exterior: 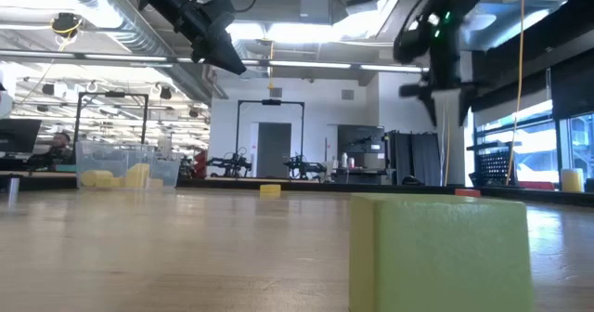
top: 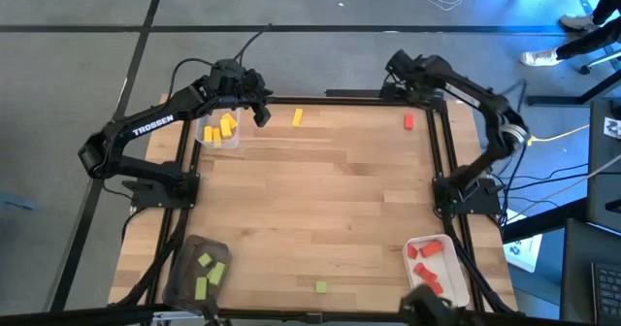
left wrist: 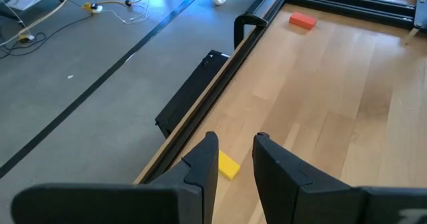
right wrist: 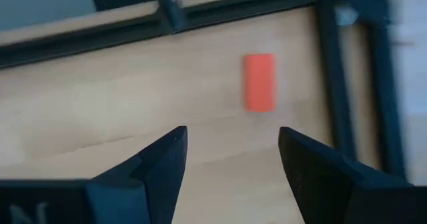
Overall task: Sort & place blocks by color
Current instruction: Put the yellow block into the transparent bin
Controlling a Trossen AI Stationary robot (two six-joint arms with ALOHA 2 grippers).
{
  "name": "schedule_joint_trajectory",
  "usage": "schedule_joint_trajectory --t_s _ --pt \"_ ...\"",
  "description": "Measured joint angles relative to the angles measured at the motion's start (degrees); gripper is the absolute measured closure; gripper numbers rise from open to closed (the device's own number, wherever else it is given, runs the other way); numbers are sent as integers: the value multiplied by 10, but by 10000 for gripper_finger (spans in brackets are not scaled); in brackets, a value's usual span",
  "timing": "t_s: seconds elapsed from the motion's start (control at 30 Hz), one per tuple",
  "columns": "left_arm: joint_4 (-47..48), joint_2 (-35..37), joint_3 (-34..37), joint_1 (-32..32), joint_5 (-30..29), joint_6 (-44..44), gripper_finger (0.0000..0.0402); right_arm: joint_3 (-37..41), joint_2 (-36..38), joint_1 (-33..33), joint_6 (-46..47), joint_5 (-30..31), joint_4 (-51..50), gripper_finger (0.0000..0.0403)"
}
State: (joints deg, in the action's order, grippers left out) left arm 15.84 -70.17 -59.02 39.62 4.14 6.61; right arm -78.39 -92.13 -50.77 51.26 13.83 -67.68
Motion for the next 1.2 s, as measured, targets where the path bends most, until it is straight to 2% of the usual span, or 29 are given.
schedule_joint_trajectory --t_s 0.13,0.4,0.57,0.93,1.2 --pt "0 0 0 0 0 0 319 0 -65 -34 -23 -48 25 166" --pt "0 0 0 0 0 18 319 0 -157 -58 -24 -56 -4 166" --pt "0 0 0 0 0 45 319 0 -193 -69 -72 -55 18 166" --pt "0 0 0 0 0 46 319 0 -216 -77 -110 -60 51 166" --pt "1 0 0 0 0 46 319 0 -217 -101 -82 -81 80 166"
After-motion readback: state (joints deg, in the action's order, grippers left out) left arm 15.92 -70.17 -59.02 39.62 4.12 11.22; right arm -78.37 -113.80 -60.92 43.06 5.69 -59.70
